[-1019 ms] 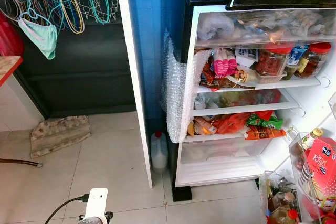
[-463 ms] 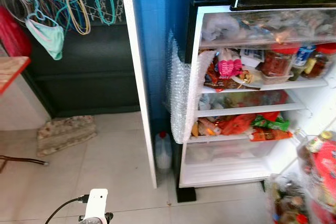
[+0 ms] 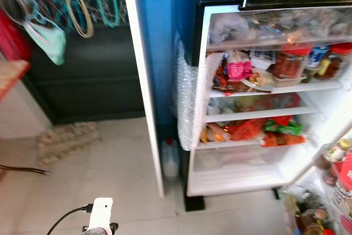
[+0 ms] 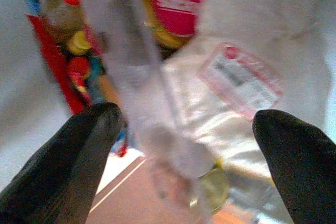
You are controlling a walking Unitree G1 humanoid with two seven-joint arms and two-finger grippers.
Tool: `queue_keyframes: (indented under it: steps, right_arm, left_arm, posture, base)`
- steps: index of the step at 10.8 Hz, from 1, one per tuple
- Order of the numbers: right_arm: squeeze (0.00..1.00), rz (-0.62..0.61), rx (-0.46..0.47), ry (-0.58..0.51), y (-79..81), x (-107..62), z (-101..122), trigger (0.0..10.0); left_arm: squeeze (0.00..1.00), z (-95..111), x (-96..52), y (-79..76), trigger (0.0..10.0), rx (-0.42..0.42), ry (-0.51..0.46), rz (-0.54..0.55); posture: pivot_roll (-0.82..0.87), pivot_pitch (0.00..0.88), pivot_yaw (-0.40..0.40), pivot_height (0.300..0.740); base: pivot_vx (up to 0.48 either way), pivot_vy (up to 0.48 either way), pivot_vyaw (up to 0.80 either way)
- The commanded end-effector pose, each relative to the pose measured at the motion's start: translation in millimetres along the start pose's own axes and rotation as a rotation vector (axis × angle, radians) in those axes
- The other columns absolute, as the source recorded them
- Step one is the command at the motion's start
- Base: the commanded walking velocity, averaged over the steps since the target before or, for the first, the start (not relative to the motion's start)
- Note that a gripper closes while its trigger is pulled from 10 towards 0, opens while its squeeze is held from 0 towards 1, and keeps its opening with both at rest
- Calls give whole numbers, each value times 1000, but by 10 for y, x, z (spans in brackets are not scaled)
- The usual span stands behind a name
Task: Restocking fridge
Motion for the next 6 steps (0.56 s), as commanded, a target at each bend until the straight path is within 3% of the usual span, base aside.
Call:
queue_keyframes:
  steps: [1, 2, 3, 6]
  right_arm:
    - [0, 57, 0, 1, 174, -16, 1, 10000]
    - [0, 143, 23, -7, 401, -46, 17, 10000]
    - [0, 321, 26, -47, 830, -143, 87, 10000]
    - [0, 487, 63, 22, 1475, -376, -80, 10000]
  left_arm:
    - [0, -1, 1, 13, 10000, 5, 7, -5]
    - [0, -1, 1, 12, 10000, 5, 6, -5]
    - [0, -1, 1, 12, 10000, 5, 5, -3]
    - [0, 1, 0, 13, 10000, -2, 0, 7]
  posture:
    - [98, 6, -40, 740]
    - [101, 3, -39, 740]
    - [102, 2, -39, 740]
    - [113, 0, -40, 740]
  base:
    - [0, 0, 0]
    - [0, 0, 0]
    - [0, 0, 0]
    - [0, 0, 0]
Point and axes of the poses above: a point about 5 cm out from each wrist's last joint towards the gripper, its own x axis pointing out of the wrist towards the gripper, its own z axis along the axis of the wrist's last joint, y = z × x, the point moved 3 cm from there along x, pointing out of the wrist towards the gripper, and after that the axes turned 8 degrees about x, right-handed, at the moved point
